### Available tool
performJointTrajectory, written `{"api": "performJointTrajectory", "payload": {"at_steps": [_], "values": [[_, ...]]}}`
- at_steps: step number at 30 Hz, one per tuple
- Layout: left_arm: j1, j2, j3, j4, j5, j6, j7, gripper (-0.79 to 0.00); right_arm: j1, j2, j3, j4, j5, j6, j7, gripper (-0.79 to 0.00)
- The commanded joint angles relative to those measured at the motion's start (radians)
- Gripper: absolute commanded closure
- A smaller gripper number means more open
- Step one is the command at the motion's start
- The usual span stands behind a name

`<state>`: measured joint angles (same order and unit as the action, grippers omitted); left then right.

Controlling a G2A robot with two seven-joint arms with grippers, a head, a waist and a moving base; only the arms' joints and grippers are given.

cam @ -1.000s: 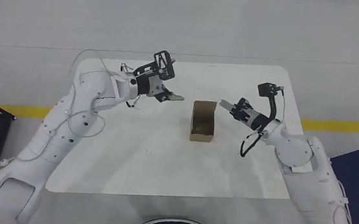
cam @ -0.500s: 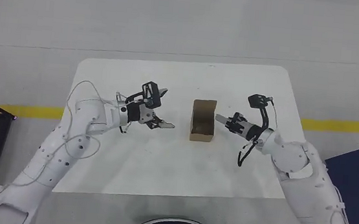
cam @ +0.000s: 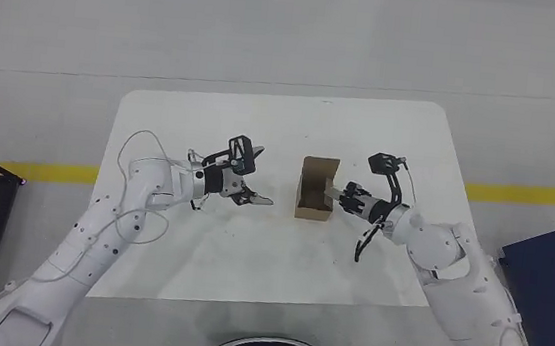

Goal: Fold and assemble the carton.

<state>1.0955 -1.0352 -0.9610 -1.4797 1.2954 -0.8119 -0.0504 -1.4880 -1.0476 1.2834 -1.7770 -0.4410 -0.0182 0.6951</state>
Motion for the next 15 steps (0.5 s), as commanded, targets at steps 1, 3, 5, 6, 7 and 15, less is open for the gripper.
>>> {"api": "performJointTrajectory", "payload": {"at_steps": [1,3,5,6,7,15], "values": [[0.003,0.0,0.002,0.004,0.002,-0.002,0.005,-0.785,0.008,-0.002,-0.015,0.0,-0.01,0.009,0.003,-0.468],[0.005,-0.001,0.004,0.008,0.006,-0.006,0.009,-0.785,0.017,-0.004,-0.031,0.0,-0.026,0.021,0.006,-0.453],[0.007,-0.002,0.005,0.012,0.009,-0.008,0.014,-0.785,0.027,-0.006,-0.048,0.001,-0.041,0.037,0.009,-0.431],[0.007,-0.002,0.006,0.014,0.011,-0.008,0.016,-0.785,0.031,-0.007,-0.056,0.001,-0.053,0.047,0.01,-0.413],[0.007,-0.002,0.006,0.015,0.012,-0.009,0.019,-0.785,0.035,-0.008,-0.064,0.001,-0.064,0.057,0.011,-0.4],[0.01,-0.001,-0.005,0.034,0.018,-0.015,0.044,-0.785,0.061,-0.017,-0.113,0.002,-0.14,0.14,0.001,-0.249]]}}
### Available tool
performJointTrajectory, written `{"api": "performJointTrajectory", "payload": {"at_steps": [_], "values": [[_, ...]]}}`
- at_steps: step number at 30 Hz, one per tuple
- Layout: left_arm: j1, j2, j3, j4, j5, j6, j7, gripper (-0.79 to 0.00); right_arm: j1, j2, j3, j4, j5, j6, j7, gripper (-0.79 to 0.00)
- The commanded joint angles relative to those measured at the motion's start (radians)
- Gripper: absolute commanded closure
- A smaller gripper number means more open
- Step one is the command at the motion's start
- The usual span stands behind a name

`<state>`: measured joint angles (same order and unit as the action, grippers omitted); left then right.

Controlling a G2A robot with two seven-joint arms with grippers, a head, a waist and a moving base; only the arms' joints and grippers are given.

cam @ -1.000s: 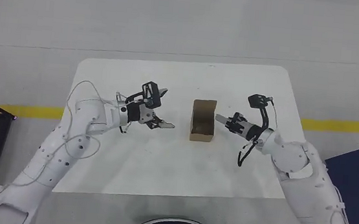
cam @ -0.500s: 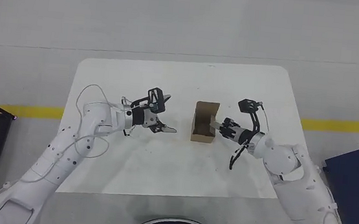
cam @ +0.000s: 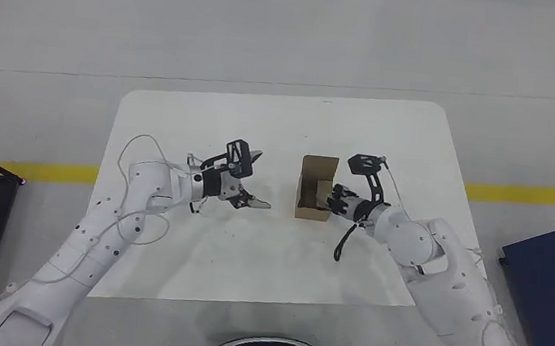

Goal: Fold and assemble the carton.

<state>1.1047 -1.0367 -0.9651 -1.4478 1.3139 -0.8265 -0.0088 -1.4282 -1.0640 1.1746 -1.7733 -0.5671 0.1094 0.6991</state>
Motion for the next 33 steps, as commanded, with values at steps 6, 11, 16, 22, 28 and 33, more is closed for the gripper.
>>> {"api": "performJointTrajectory", "payload": {"at_steps": [6,11,16,22,28,33], "values": [[-0.005,-0.002,-0.009,0.055,-0.018,-0.004,0.023,-0.785,0.007,-0.008,-0.066,-0.041,-0.183,0.118,-0.036,0.0],[-0.011,-0.002,-0.019,0.08,-0.022,-0.005,0.044,-0.785,0.016,-0.013,-0.082,-0.075,-0.235,0.165,-0.044,0.0],[-0.009,-0.001,-0.032,0.081,-0.016,-0.003,0.061,-0.785,0.031,-0.021,-0.09,-0.088,-0.324,0.263,-0.082,0.0],[0.0,0.002,-0.051,0.077,-0.006,0.01,0.122,-0.785,0.105,-0.043,-0.135,-0.037,-0.347,0.319,-0.084,-0.139],[0.01,0.002,-0.067,0.074,-0.004,0.03,0.198,-0.785,0.165,-0.063,-0.166,0.029,-0.314,0.31,-0.08,-0.576],[0.01,0.002,-0.067,0.074,-0.004,0.03,0.198,-0.785,0.128,-0.065,-0.099,-0.001,-0.183,0.223,-0.15,-0.662]]}}
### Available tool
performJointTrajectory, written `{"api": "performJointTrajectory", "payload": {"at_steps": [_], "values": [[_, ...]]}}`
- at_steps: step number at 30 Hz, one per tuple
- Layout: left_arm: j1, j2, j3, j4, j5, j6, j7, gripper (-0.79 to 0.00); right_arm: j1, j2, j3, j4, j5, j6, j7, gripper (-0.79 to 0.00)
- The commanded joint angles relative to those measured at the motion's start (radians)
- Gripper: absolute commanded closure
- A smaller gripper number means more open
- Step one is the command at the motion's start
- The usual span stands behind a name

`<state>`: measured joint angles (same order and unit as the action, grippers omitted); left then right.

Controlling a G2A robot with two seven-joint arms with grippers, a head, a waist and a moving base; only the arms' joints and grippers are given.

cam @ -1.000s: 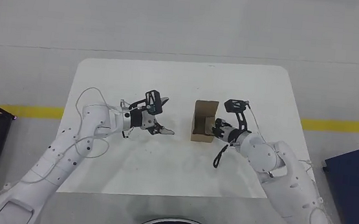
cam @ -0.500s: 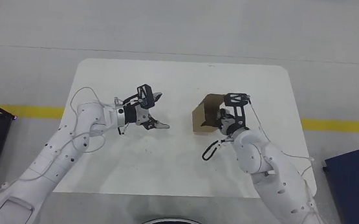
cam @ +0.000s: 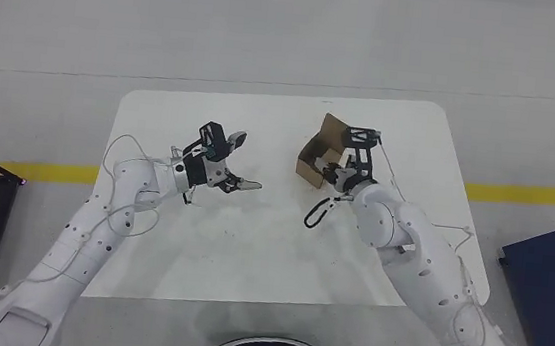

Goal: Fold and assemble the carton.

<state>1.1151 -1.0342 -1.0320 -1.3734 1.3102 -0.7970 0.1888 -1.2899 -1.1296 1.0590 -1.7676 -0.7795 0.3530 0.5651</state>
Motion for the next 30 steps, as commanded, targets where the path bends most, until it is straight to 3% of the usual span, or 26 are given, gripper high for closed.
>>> {"api": "performJointTrajectory", "payload": {"at_steps": [1,5,6,8,10,14,18,19,26,30], "values": [[0.0,0.0,0.0,0.0,0.0,0.0,0.0,-0.785,-0.024,0.002,0.04,-0.015,0.066,-0.047,-0.041,-0.674],[0.005,-0.004,-0.005,0.025,-0.059,0.02,-0.012,-0.785,-0.095,0.002,0.13,-0.032,0.247,-0.151,-0.157,-0.665],[-0.008,-0.005,-0.001,0.023,-0.05,0.016,-0.029,-0.785,-0.114,0.001,0.15,-0.03,0.304,-0.194,-0.175,-0.619],[-0.049,-0.006,0.018,0.008,0.058,0.006,-0.064,-0.785,-0.146,0.003,0.186,-0.015,0.389,-0.278,-0.193,-0.616],[-0.09,-0.011,0.049,0.005,0.136,-0.016,-0.028,-0.785,-0.167,0.005,0.21,-0.004,0.413,-0.322,-0.206,-0.619],[-0.211,-0.03,0.144,0.091,0.312,-0.084,0.051,-0.785,-0.198,0.008,0.236,-0.005,0.422,-0.356,-0.216,-0.61],[-0.312,-0.087,0.189,0.298,0.112,-0.042,0.085,-0.785,-0.234,0.011,0.264,-0.03,0.424,-0.37,-0.225,-0.643],[-0.319,-0.093,0.193,0.307,0.092,-0.038,0.085,-0.785,-0.244,0.012,0.273,-0.038,0.424,-0.374,-0.229,-0.785],[-0.314,-0.093,0.191,0.313,0.082,-0.032,0.082,-0.785,-0.259,0.014,0.286,-0.049,0.418,-0.377,-0.235,-0.785],[-0.314,-0.109,0.163,0.331,-0.116,0.028,-0.033,-0.785,-0.259,0.014,0.286,-0.049,0.418,-0.377,-0.235,-0.785]]}}
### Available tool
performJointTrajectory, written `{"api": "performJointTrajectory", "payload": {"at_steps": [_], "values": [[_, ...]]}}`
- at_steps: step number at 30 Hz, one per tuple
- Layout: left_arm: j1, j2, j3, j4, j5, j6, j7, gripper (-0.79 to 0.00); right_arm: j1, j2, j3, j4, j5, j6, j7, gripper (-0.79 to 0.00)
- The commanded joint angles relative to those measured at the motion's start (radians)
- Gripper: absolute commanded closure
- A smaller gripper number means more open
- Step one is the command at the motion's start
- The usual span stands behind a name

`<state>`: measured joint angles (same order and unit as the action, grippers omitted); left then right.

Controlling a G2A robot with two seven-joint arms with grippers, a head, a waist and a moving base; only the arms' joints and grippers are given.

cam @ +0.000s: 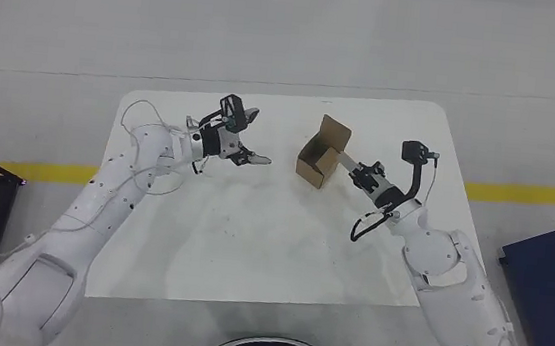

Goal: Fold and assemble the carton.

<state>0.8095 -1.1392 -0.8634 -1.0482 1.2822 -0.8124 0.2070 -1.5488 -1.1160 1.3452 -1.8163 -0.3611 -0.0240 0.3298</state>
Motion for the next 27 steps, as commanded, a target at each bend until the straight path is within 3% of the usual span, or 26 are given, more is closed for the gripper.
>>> {"api": "performJointTrajectory", "payload": {"at_steps": [1,6,11,16,21,27], "values": [[-0.016,-0.012,-0.007,0.001,-0.137,0.069,-0.092,-0.785,-0.001,-0.001,-0.001,0.002,0.005,-0.003,-0.006,-0.785],[-0.073,-0.055,0.039,0.002,-0.284,0.172,-0.293,-0.785,0.029,-0.009,-0.039,0.066,0.008,-0.014,-0.024,-0.785],[-0.17,-0.13,0.149,0.122,-0.434,0.184,-0.491,-0.785,0.063,-0.027,-0.09,0.121,0.076,-0.023,-0.075,-0.785],[-0.23,-0.188,0.215,0.238,-0.478,0.194,-0.517,-0.785,0.083,-0.043,-0.122,0.167,0.097,-0.06,-0.19,-0.785],[-0.268,-0.231,0.256,0.35,-0.467,0.205,-0.511,-0.785,0.112,-0.061,-0.149,0.215,0.099,-0.029,-0.321,-0.785],[-0.286,-0.272,0.283,0.434,-0.499,0.126,-0.503,-0.785,0.167,-0.08,-0.158,0.307,0.186,-0.048,-0.36,-0.785]]}}
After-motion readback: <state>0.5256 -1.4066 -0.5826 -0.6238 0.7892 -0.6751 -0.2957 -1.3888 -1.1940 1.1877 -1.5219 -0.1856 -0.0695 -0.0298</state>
